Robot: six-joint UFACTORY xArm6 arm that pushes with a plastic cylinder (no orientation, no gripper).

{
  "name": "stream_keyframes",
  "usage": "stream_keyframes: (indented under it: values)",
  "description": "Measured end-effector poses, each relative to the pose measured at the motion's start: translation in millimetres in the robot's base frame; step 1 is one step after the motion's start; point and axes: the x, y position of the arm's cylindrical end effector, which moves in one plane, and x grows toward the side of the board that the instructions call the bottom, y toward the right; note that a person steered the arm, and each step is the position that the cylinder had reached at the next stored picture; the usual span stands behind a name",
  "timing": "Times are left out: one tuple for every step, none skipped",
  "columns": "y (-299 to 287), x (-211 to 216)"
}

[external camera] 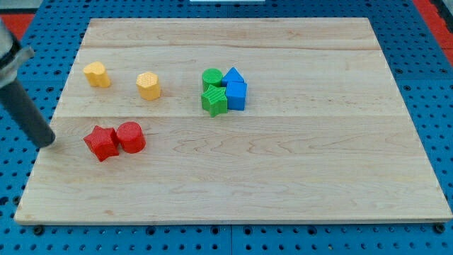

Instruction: Move the red circle right to the red star

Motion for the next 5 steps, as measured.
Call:
stream_keyframes:
  values:
    - [52.8,19.2]
    - [104.7,-21.6]
    - [189.0,-31.8]
    - [256.8,-31.9]
    - [304.5,-35.9]
